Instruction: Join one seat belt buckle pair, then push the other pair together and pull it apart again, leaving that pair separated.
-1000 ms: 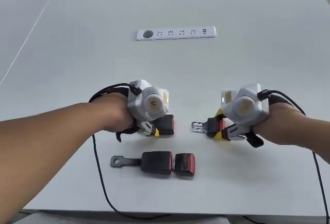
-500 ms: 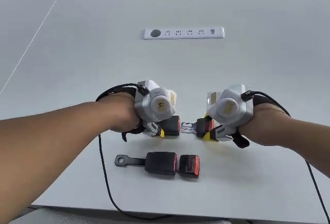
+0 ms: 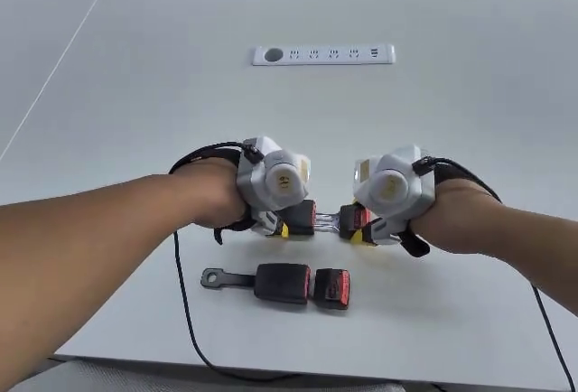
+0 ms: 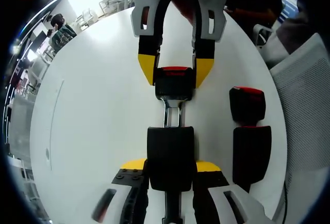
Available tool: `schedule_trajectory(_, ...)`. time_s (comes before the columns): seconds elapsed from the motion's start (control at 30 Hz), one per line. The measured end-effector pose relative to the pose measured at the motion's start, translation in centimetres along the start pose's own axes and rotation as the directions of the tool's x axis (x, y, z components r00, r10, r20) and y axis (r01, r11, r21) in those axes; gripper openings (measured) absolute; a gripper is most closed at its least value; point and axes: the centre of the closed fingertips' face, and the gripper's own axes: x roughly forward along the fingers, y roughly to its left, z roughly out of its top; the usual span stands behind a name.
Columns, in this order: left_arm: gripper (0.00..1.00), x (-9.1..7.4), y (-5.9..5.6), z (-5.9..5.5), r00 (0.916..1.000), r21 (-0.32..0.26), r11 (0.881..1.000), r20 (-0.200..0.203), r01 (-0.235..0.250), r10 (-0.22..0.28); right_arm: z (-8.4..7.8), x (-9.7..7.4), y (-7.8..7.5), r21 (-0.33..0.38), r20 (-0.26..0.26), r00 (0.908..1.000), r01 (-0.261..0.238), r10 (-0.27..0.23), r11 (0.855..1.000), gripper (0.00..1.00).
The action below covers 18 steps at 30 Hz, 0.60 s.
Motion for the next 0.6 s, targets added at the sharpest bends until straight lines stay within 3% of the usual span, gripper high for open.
schedule_trajectory(0.1,0.33,0.0,0.0,0.0,1.0,0.0,1.0,-0.006,0.001,-0.001,0.1,0.0,-0.1,-0.005,0.001,1.0,0.005,-0.005,1.0,0.33)
schedule_trajectory(0.13,0.33,0.0,-0.1,0.0,1.0,0.001,1.0,-0.007,0.001,-0.001,0.5,0.0,-0.1,-0.004,0.026,0.9996,0.008,-0.008,1.0,0.32)
schedule_trajectory(0.27,0.33,0.0,-0.1,0.1,1.0,0.012,1.0,-0.009,0.003,-0.003,1.5,0.4,0.3,-0.02,0.034,0.9994,0.001,-0.001,1.0,0.33)
schedule_trajectory(0.3,0.33,0.0,-0.1,0.1,0.9999,0.013,1.0,-0.01,0.004,-0.004,1.3,0.5,0.1,-0.019,0.017,0.9998,0.003,-0.003,1.0,0.33)
schedule_trajectory(0.6,0.32,0.0,-0.1,0.1,1.0,0.008,1.0,-0.005,0.001,-0.001,1.2,0.5,0.1,0.012,0.044,0.999,-0.003,0.002,1.0,0.32)
